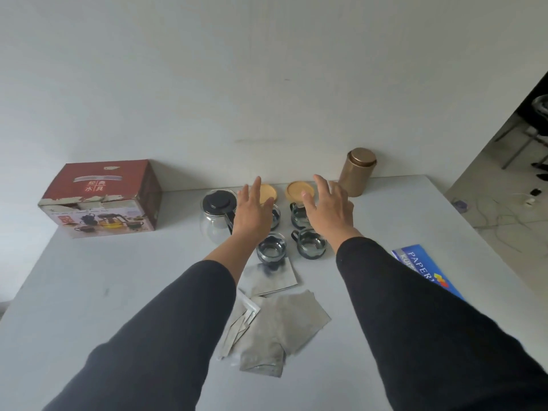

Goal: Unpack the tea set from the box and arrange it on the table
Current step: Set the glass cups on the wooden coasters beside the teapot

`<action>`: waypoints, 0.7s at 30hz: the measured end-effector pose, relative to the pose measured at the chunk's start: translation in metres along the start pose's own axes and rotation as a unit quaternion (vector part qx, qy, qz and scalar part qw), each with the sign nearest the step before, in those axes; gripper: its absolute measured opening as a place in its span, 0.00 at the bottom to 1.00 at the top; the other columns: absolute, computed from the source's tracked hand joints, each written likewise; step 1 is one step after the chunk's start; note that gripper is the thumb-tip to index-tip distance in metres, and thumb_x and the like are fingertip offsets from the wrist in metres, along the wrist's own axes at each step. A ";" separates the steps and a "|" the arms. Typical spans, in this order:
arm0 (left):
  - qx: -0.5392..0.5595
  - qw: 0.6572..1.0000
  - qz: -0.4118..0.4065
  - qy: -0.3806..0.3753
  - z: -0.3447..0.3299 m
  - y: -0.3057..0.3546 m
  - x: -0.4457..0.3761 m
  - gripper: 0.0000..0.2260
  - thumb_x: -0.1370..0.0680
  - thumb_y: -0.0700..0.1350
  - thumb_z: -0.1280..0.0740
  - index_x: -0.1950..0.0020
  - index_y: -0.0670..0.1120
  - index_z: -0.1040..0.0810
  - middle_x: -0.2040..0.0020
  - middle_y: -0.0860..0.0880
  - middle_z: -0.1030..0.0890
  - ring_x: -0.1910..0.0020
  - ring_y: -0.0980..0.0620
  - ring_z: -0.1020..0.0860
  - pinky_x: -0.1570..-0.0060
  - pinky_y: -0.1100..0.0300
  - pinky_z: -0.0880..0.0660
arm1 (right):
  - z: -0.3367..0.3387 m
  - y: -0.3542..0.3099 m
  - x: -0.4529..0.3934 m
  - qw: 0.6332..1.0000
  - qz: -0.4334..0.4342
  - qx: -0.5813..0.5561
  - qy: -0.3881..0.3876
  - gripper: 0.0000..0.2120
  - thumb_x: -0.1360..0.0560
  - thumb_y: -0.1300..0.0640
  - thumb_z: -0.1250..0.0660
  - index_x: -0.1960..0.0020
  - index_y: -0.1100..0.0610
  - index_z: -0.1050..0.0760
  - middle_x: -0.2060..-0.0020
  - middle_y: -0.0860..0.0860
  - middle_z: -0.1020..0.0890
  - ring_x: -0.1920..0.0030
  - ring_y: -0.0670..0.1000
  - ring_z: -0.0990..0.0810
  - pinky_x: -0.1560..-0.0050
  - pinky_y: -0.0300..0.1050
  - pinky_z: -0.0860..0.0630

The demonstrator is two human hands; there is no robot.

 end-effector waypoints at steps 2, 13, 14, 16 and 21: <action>0.003 1.000 0.018 0.008 -0.013 0.005 -0.010 0.25 0.18 0.51 0.46 0.22 0.54 0.50 0.22 0.47 0.49 0.23 0.45 0.47 0.29 0.49 0.42 | -0.002 0.009 -0.016 1.000 0.017 -0.004 -0.013 0.23 0.20 0.45 0.48 0.27 0.50 0.42 0.32 0.57 0.33 0.30 0.58 0.39 0.35 0.58 0.35; -0.041 0.996 0.082 0.014 -0.083 0.010 -0.044 0.27 0.18 0.50 0.44 0.22 0.51 0.51 0.22 0.45 0.48 0.23 0.44 0.49 0.27 0.48 0.44 | -0.037 0.068 -0.084 0.995 0.068 -0.003 -0.079 0.24 0.21 0.44 0.46 0.27 0.51 0.41 0.33 0.57 0.31 0.31 0.59 0.37 0.36 0.58 0.33; -0.042 0.995 0.093 0.013 -0.086 0.007 -0.045 0.27 0.18 0.50 0.44 0.22 0.52 0.51 0.22 0.44 0.48 0.23 0.44 0.49 0.26 0.47 0.45 | -0.042 0.070 -0.086 0.994 0.073 -0.002 -0.085 0.24 0.21 0.44 0.45 0.27 0.51 0.41 0.34 0.57 0.31 0.31 0.59 0.37 0.37 0.57 0.33; -0.046 0.993 0.105 0.010 -0.091 0.002 -0.046 0.27 0.18 0.50 0.43 0.22 0.52 0.51 0.22 0.44 0.49 0.23 0.44 0.50 0.26 0.48 0.45 | -0.051 0.074 -0.088 0.992 0.081 -0.002 -0.096 0.25 0.21 0.44 0.45 0.27 0.50 0.42 0.34 0.57 0.31 0.31 0.59 0.37 0.37 0.57 0.33; -0.071 0.991 0.117 -0.002 -0.096 -0.007 -0.044 0.28 0.18 0.49 0.43 0.22 0.52 0.52 0.22 0.45 0.50 0.22 0.45 0.56 0.26 0.49 0.49 | -0.065 0.073 -0.089 0.989 0.082 -0.004 -0.124 0.26 0.21 0.44 0.45 0.26 0.52 0.43 0.33 0.58 0.33 0.31 0.59 0.38 0.37 0.58 0.35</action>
Point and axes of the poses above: each hand's wrist, its own x-axis away from the middle knuckle, its own z-axis out of the back of the hand, y = z × x, the point moved 4 cm from there along -x, towards the middle knuckle
